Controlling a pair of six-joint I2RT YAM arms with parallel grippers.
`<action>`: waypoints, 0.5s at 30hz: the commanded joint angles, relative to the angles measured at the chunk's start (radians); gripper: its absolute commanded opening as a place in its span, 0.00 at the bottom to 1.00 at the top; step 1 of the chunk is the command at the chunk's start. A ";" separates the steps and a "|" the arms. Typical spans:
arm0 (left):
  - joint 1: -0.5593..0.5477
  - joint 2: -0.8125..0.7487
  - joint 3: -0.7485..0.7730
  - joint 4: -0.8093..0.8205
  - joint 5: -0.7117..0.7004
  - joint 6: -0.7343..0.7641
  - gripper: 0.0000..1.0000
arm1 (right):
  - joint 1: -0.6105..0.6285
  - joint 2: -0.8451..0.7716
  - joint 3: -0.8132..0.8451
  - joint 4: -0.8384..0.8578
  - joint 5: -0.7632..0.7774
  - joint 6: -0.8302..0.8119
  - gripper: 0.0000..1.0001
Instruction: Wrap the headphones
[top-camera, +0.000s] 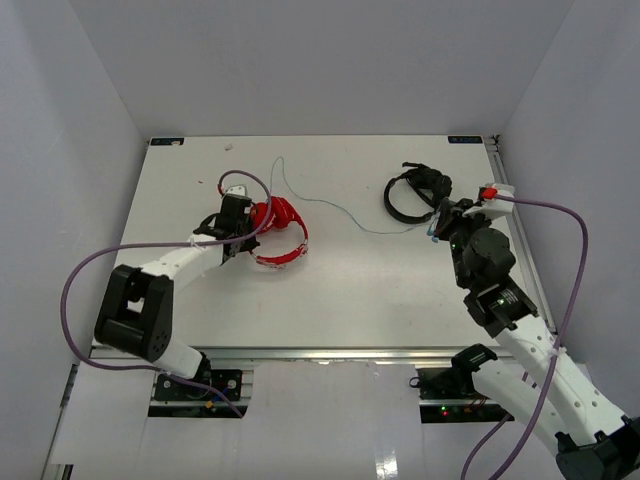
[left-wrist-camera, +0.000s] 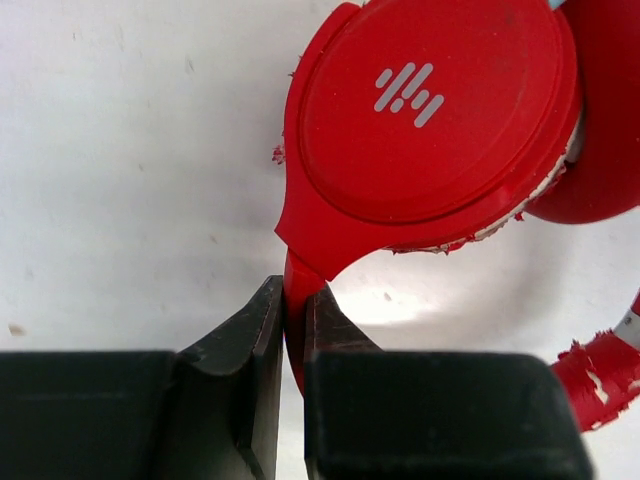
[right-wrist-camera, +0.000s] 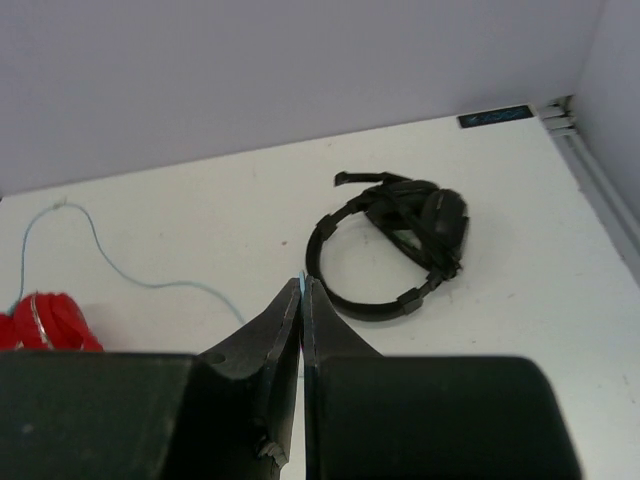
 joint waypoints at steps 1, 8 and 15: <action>0.050 0.106 0.074 0.026 0.107 0.138 0.00 | -0.003 -0.043 -0.055 0.006 0.165 0.010 0.08; 0.066 0.076 0.075 0.037 -0.008 0.109 0.51 | -0.004 -0.047 -0.099 0.006 0.193 0.046 0.08; 0.047 -0.024 0.123 -0.106 -0.259 -0.235 0.98 | -0.003 -0.077 -0.132 0.017 0.186 0.047 0.08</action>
